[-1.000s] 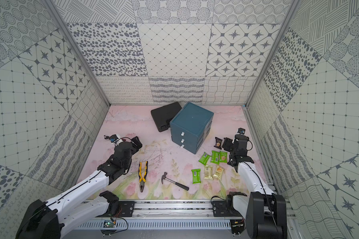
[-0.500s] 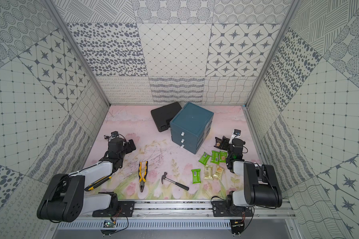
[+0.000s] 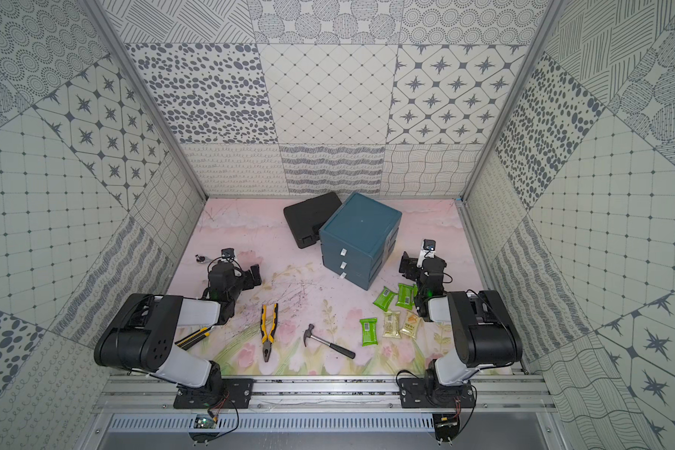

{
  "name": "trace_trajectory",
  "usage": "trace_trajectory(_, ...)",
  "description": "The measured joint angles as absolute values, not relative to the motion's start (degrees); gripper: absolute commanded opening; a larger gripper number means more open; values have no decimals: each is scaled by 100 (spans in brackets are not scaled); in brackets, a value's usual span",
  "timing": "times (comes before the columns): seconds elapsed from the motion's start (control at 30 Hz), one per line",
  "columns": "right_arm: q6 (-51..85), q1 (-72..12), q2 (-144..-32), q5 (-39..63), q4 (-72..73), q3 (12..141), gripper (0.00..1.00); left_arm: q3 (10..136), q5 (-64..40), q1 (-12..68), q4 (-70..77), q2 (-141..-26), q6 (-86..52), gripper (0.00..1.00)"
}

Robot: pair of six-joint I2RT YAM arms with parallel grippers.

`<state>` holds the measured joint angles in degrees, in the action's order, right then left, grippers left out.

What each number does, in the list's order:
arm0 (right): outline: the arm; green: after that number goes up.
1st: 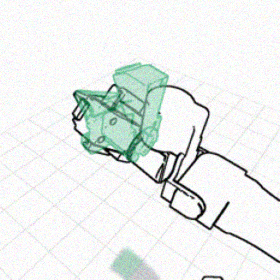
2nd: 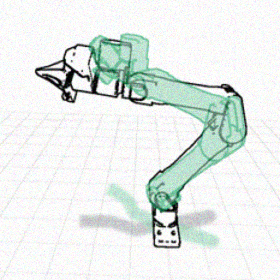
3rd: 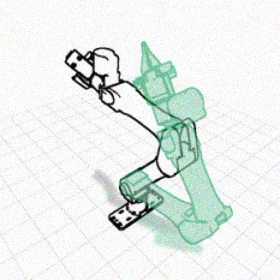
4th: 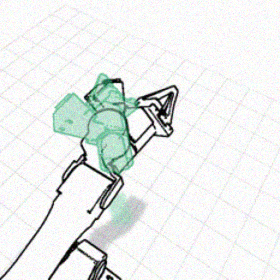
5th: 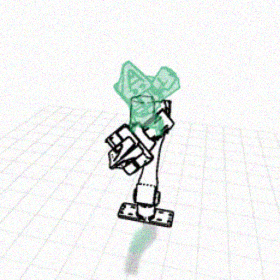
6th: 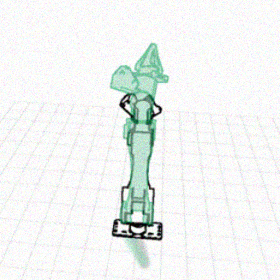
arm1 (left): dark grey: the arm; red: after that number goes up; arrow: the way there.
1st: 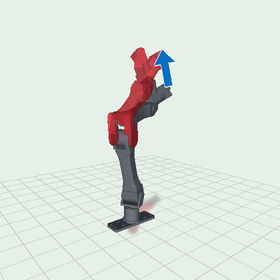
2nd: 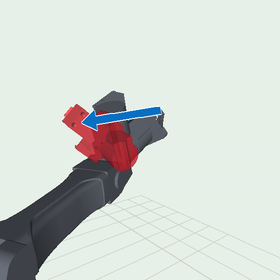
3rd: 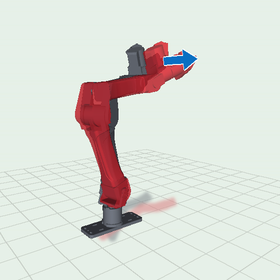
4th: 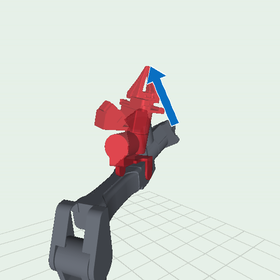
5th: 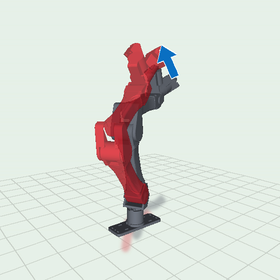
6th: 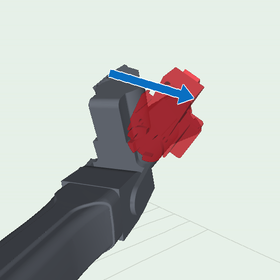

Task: Take the cookies out of the drawer
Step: Reset both arms

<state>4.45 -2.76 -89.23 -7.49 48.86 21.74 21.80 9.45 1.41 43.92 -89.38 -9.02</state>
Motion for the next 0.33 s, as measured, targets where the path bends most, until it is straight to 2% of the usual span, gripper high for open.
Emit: trace_trajectory(0.33,401,-279,-8923,-823,4779,2176,99,2180,867,145,4692,-8956,-777,99)
